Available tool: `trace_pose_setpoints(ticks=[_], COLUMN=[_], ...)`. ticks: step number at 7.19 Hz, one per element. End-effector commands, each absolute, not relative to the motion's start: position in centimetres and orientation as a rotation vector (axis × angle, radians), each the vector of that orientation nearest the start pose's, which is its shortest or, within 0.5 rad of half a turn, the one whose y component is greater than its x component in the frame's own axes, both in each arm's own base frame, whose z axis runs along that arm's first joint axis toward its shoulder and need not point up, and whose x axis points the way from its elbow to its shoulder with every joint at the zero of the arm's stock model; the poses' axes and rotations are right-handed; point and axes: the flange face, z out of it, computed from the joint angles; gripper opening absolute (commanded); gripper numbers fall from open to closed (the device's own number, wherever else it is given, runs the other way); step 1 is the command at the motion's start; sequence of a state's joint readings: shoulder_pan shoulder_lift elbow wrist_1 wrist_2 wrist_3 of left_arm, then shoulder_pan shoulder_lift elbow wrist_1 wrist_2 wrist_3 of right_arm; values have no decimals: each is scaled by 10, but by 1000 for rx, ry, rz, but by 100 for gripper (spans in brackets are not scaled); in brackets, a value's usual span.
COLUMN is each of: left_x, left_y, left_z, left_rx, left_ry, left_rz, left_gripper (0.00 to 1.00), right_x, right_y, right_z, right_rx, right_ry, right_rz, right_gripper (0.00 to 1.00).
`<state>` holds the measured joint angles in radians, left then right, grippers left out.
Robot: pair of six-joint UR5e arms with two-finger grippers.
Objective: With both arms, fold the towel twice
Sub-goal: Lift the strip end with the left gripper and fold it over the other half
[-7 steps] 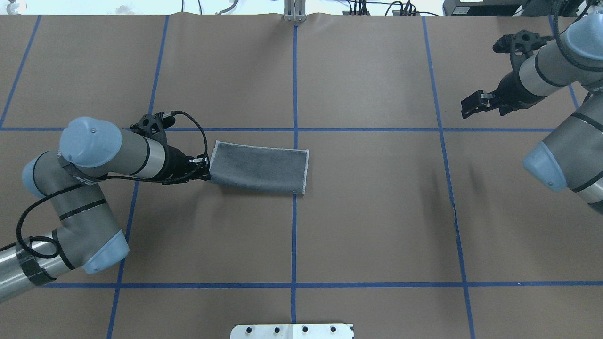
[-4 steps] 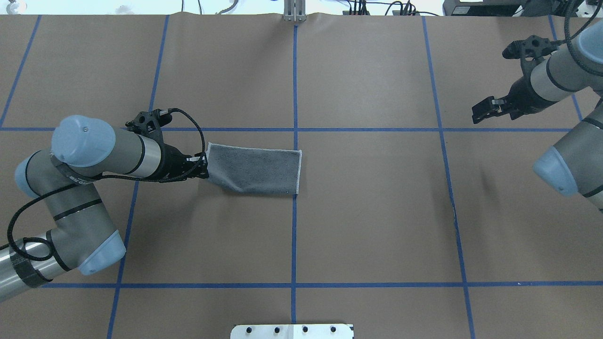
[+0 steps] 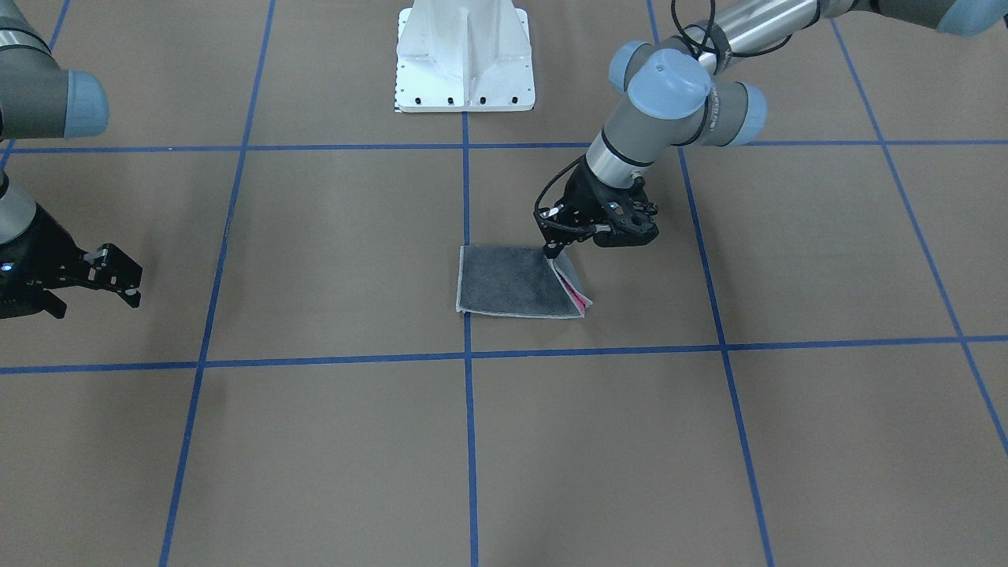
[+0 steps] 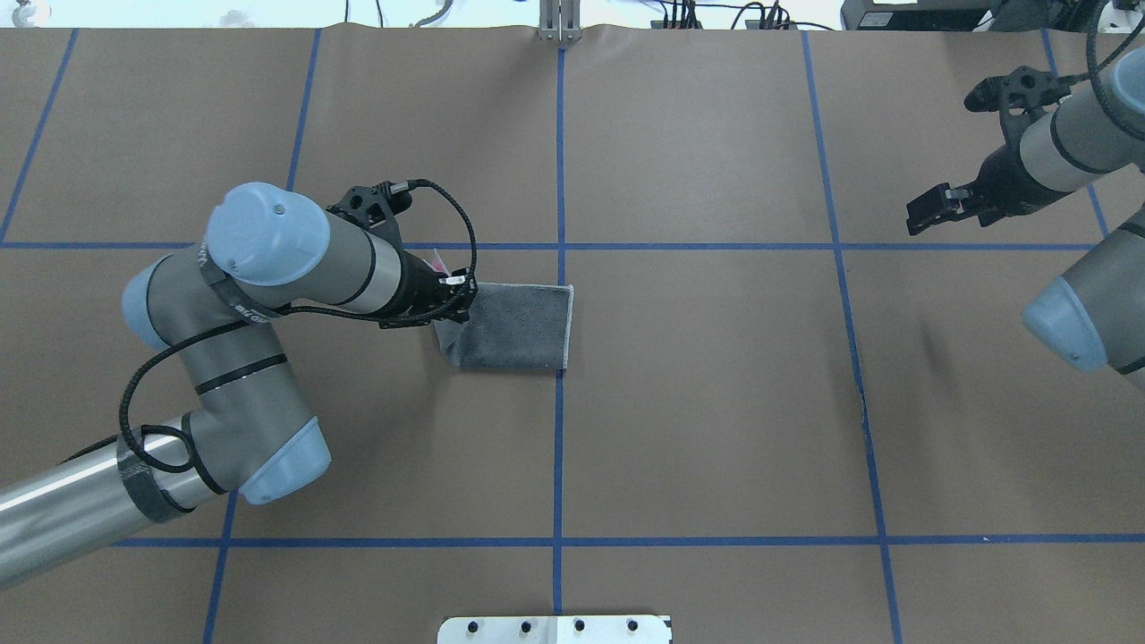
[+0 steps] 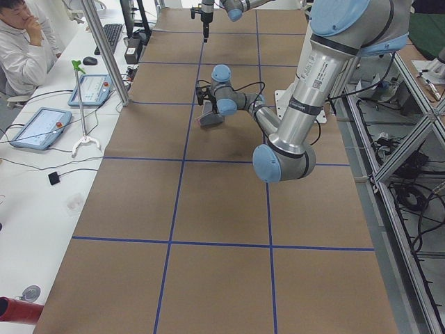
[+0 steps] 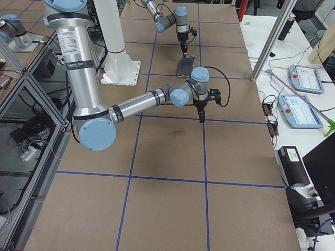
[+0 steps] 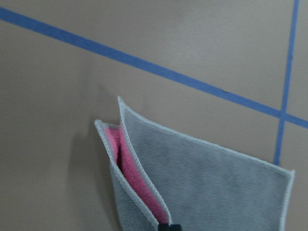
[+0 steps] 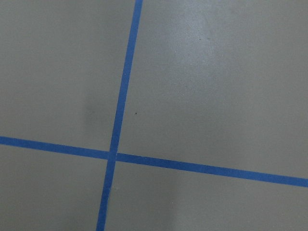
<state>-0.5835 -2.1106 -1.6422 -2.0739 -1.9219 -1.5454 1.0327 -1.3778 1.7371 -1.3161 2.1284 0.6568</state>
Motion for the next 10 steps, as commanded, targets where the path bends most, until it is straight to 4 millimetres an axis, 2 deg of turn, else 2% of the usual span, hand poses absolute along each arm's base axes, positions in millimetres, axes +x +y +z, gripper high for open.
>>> trace_pose_setpoints(ticks=[1, 3, 5, 10], left_x=[545, 565, 573, 588], left_y=[-444, -451, -455, -435], left_z=[215, 196, 184, 183], left_rx=[34, 31, 33, 17], left_ry=[1154, 1158, 1164, 1167], left_rz=[-305, -302, -301, -267], left_gripper=[0, 0, 0, 0], right_x=[-227, -227, -227, -228], right_y=[-539, -538, -539, -539], right_z=[453, 454, 454, 456], right_rx=[189, 188, 188, 187], right_ry=[-783, -782, -782, -779], right_rz=[-59, -58, -58, -58], right_gripper=[100, 100, 100, 100])
